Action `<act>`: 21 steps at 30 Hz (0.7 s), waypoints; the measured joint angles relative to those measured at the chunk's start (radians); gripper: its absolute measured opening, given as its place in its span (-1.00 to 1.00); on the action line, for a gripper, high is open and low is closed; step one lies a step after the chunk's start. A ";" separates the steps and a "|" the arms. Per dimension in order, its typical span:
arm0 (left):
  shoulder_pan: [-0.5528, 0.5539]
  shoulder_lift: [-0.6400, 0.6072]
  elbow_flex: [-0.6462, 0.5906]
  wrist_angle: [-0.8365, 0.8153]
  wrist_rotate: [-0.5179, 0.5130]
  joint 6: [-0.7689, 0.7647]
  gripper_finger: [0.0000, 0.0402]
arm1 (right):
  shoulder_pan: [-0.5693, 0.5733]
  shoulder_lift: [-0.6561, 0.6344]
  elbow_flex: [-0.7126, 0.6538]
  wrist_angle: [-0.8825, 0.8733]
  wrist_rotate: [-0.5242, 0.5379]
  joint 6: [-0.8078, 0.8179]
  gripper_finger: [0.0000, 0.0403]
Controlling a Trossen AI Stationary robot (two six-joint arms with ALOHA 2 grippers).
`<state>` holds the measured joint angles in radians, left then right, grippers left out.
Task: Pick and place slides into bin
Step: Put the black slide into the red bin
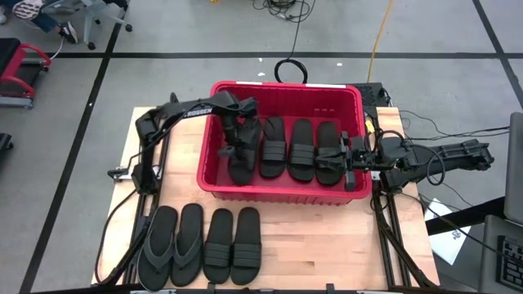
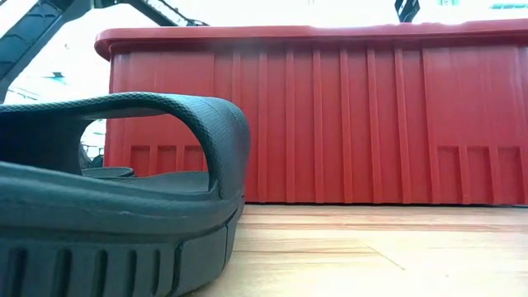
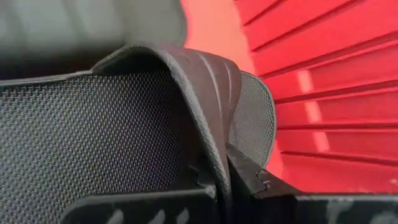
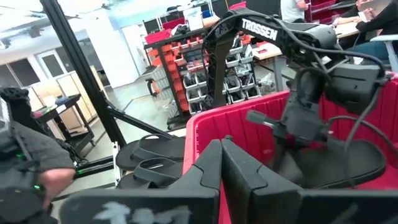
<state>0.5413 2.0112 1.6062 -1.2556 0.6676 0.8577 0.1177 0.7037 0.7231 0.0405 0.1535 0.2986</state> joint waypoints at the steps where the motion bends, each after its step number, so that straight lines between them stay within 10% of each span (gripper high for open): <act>1: 0.009 0.006 0.000 0.009 -0.001 -0.004 -0.98 | 0.000 -0.001 0.000 0.000 0.000 0.007 -1.00; 21: 0.075 0.052 0.000 0.080 -0.007 0.022 -0.99 | 0.000 -0.008 0.000 0.064 -0.001 0.064 -1.00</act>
<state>0.6163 2.0634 1.6062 -1.1761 0.6606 0.8795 0.1177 0.6954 0.7231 0.1046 0.1528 0.3622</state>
